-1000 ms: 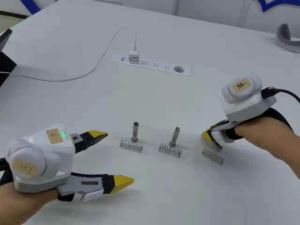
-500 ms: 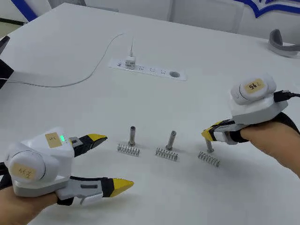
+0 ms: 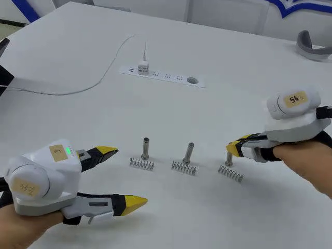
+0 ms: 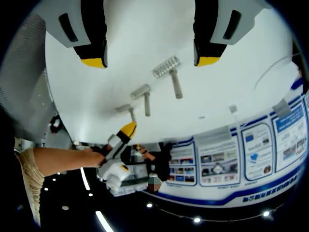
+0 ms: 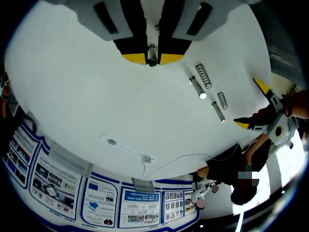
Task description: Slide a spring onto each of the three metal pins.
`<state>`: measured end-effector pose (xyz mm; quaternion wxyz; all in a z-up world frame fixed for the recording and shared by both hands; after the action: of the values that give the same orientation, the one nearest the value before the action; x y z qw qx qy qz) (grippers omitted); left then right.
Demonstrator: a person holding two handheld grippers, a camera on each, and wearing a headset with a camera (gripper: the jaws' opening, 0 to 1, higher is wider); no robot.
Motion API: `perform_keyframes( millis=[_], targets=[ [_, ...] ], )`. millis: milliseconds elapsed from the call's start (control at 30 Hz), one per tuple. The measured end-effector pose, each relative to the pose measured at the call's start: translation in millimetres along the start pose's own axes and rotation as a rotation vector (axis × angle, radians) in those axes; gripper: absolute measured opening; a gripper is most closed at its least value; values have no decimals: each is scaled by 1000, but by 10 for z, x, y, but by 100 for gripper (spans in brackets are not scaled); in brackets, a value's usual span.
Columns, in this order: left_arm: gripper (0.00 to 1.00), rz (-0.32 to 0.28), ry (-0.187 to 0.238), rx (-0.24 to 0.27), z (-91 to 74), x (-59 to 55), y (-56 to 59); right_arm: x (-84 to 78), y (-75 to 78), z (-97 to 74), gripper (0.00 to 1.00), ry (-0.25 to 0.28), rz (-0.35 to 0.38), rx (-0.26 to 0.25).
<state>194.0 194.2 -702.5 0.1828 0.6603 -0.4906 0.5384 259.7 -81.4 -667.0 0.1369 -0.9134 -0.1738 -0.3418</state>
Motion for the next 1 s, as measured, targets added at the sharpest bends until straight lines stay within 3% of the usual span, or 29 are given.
perform_keyframes(
  millis=[267, 700, 1000],
  targets=[
    [74, 0, -3, -1, 2, -11, 14, -56, -2, -29, 9, 14, 21, 9],
    [74, -4, 5, 2, 7, 3, 19, -43, 1, -34, 9, 12, -7, 14],
    [74, -5, 6, 2, 7, 7, 21, -73, 55, -168, 12, 24, -18, 12]
  ],
)
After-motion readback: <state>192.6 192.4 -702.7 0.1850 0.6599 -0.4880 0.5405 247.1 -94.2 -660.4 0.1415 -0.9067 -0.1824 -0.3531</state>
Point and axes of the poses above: the centre of the closed fingertips' face, and the gripper's own axes: z roughly forward along the fingers, y roughly to its right, x roughly out of its top, the point moved 7 cm from there along -z, roughly backward along the fingers, and after that the axes turned 15 degrees about z, right-handed, at the moved point
